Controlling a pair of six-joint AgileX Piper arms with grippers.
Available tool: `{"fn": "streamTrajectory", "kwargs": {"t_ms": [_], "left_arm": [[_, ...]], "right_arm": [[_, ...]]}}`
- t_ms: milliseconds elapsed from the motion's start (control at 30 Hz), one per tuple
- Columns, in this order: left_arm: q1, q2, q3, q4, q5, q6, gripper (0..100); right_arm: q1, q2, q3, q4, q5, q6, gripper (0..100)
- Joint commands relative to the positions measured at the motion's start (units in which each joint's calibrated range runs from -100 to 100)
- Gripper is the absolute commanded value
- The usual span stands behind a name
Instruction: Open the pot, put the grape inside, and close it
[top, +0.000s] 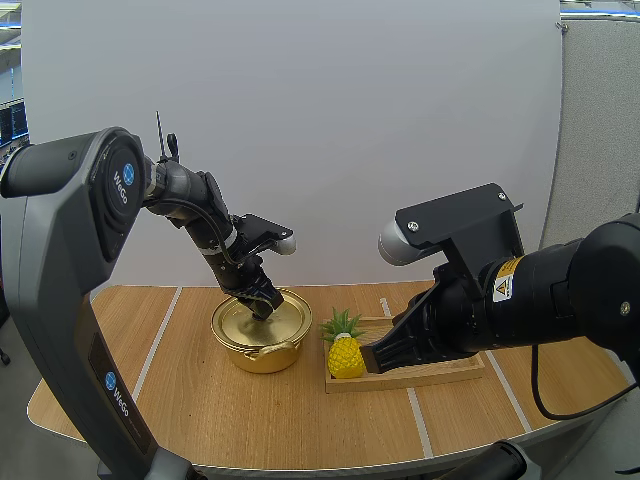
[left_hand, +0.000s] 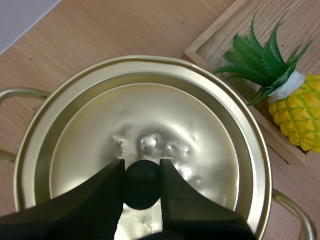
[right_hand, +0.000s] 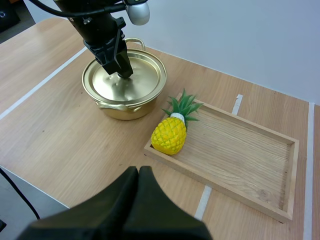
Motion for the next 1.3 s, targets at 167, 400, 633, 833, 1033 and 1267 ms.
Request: {"fn": "streamTrajectory", "kwargs": {"t_ms": [167,400,633,833,1033,1267], "left_arm": [[-0.05,0.1,0.9,-0.3,0.8,0.4,9],[-0.05,-3.9,0.9,-1.1,-0.2,1.0,100],[-0.05,-10.3,-2.7,-1.2,2.6,1.0,100],[-0.05,-19.7,-6.9,-1.2,9.7,0.4,100],[-0.05,-30.7,-7.2,-0.9,14.8,-1.5,100],[-0.05,-44.2,-6.9,-0.7,25.3,-2.9,100]], "right_arm": [[-0.2,-0.4,0.1,0.1,0.0,-0.3,0],[-0.2,-0.4,0.1,0.1,0.0,-0.3,0],[-0.2,-0.4,0.1,0.1,0.0,-0.3,0],[-0.2,-0.4,0.1,0.1,0.0,-0.3,0],[-0.2,-0.4,0.1,0.1,0.0,-0.3,0],[-0.2,-0.5,0.1,0.1,-0.1,-0.3,0]]}}
